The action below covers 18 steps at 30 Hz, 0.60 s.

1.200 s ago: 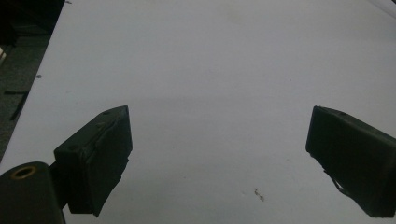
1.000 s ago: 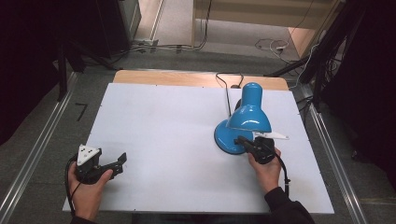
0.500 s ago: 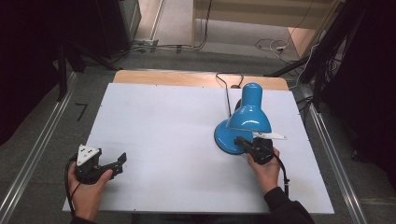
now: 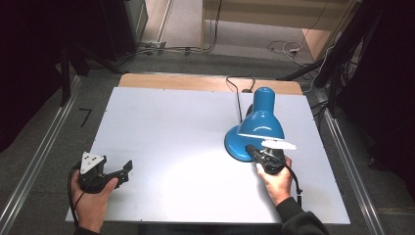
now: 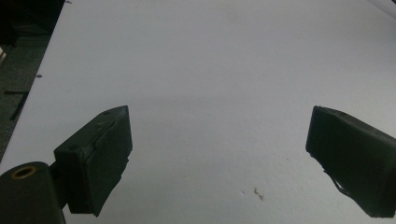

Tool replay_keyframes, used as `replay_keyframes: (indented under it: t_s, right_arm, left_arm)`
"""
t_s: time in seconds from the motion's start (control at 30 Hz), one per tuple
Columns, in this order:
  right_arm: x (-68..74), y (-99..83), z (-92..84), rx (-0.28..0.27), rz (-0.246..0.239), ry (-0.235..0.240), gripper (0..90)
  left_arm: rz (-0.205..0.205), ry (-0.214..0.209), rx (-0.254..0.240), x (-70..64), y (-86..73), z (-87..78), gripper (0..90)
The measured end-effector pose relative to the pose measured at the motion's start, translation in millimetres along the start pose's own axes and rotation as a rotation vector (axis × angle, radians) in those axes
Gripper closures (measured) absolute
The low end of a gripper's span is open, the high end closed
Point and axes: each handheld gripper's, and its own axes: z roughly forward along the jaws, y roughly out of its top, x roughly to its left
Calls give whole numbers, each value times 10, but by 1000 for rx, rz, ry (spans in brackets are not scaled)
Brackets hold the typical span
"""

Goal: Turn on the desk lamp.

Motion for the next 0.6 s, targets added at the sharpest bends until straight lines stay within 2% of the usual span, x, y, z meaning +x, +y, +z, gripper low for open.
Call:
replay_keyframes:
  t_s: [0.23, 0.47, 0.6]
  right_arm:
    - [-13, 0, -43, -11, 21, 26, 884]
    - [-72, 9, -167, -29, 35, 26, 870]
    - [-108, -4, -273, -36, 34, 30, 765]
  left_arm:
    - [-2, -3, -2, 5, 2, 2, 74]
    - [-3, -2, -4, 12, 1, -5, 74]
    - [-1, -3, -5, 7, 1, -4, 74]
